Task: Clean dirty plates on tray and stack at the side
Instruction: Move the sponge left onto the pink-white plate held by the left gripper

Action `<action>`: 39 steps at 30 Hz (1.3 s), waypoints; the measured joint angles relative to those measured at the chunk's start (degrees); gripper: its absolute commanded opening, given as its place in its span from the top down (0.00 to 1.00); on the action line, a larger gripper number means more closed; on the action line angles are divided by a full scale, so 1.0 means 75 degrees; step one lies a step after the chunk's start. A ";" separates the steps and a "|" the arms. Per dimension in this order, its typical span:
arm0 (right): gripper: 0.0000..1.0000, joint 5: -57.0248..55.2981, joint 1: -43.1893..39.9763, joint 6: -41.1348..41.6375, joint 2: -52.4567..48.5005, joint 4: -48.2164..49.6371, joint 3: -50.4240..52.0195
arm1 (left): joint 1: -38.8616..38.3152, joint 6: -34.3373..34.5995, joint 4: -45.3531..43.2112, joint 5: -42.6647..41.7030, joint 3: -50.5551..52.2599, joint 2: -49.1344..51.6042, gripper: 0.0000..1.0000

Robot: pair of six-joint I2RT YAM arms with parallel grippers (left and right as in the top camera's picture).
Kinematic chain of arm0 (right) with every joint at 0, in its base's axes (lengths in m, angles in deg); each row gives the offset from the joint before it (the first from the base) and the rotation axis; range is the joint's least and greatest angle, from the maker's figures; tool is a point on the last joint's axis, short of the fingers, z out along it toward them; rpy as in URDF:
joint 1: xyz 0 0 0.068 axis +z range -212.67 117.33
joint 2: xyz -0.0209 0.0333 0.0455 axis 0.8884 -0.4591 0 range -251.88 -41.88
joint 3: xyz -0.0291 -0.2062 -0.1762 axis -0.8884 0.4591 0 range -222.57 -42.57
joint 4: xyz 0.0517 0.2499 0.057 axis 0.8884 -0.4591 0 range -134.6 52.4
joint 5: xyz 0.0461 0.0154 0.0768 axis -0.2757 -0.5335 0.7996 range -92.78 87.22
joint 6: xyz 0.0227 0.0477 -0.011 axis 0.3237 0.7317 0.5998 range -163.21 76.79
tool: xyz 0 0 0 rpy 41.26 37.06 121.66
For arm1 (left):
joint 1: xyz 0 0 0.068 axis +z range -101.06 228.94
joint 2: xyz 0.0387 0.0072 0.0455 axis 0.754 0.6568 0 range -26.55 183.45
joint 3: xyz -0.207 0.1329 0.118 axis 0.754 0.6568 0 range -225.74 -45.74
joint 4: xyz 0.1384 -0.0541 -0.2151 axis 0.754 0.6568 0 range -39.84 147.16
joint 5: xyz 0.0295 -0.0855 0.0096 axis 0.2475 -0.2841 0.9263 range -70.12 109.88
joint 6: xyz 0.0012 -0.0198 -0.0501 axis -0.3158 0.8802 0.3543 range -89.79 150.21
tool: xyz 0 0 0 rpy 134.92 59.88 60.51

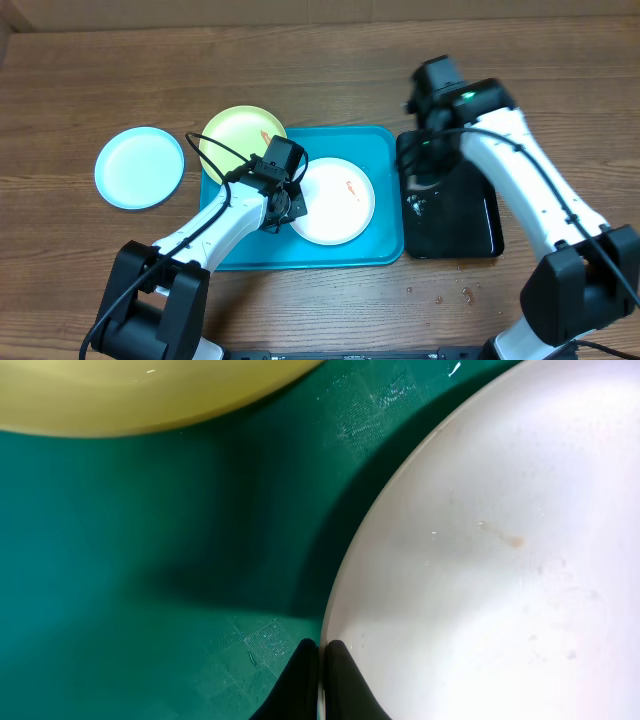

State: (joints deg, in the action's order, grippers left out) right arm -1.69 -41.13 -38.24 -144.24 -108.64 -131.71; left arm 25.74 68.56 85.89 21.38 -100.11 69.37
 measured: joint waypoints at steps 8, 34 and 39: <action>0.96 0.0201 0.1265 0.0224 -0.0044 0.0539 0.0000 | 0.0000 0.0000 0.0000 0.0000 0.0000 0.0000 0.96; 0.96 0.0160 0.1638 0.0539 -0.2034 0.1795 0.0000 | 0.0000 0.0000 0.0000 0.0000 0.0000 0.0000 0.96; 0.96 0.0213 0.1638 0.0542 -0.2139 0.1880 0.0000 | 0.0000 0.0000 0.0000 0.0000 0.0000 0.0000 0.96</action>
State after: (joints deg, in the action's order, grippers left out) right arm -0.10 -28.85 -34.18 -160.29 -94.55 -131.71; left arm 25.74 68.56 85.89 21.38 -100.11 69.37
